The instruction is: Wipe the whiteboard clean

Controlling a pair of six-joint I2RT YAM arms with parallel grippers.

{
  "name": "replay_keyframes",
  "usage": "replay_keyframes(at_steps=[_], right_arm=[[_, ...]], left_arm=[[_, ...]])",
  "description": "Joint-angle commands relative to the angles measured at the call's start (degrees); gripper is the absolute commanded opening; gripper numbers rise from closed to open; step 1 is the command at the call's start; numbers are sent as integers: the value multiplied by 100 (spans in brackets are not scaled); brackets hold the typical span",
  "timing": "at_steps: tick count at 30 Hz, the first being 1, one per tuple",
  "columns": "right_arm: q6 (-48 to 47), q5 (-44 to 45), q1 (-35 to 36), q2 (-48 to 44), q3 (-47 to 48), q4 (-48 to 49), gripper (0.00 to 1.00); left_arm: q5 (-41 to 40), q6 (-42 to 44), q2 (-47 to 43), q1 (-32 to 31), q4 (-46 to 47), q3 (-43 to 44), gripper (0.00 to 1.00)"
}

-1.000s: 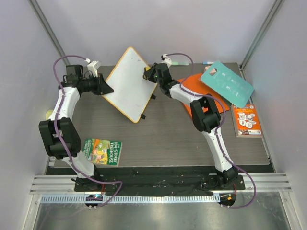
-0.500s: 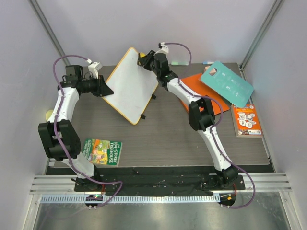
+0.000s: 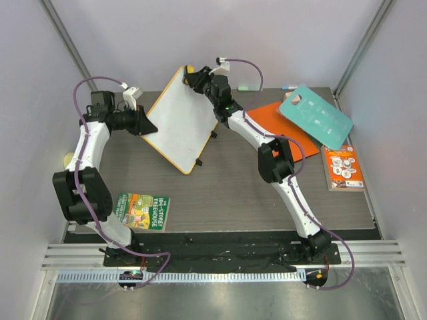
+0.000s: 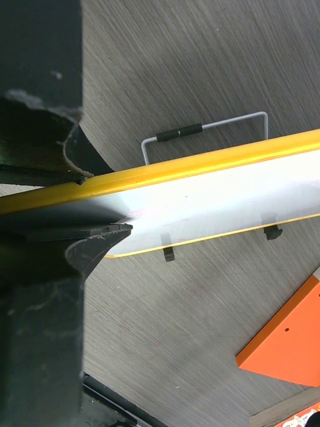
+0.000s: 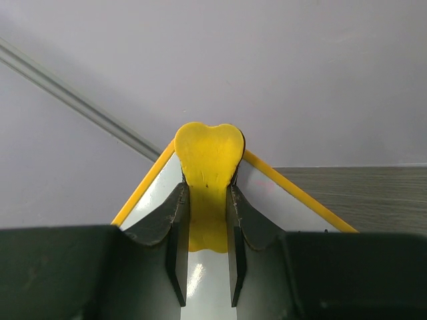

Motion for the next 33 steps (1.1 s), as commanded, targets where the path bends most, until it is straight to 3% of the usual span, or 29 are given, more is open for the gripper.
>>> replay_keyframes(at_steps=[1, 8, 24, 29, 33], right_arm=[[-138, 245, 229, 15, 36, 196, 1], [248, 1203, -16, -117, -808, 415, 1], [591, 1073, -202, 138, -773, 511, 1], [600, 879, -140, -353, -2078, 959, 1], [452, 1420, -158, -1012, -3382, 1688, 1]], left_arm=[[-82, 1322, -16, -224, -451, -92, 0], [-100, 1409, -78, -232, -495, -118, 0], [-117, 1568, -192, -232, -627, -232, 0], [-117, 1428, -157, -224, -530, -224, 0], [-179, 1287, -78, -224, -495, -118, 0]])
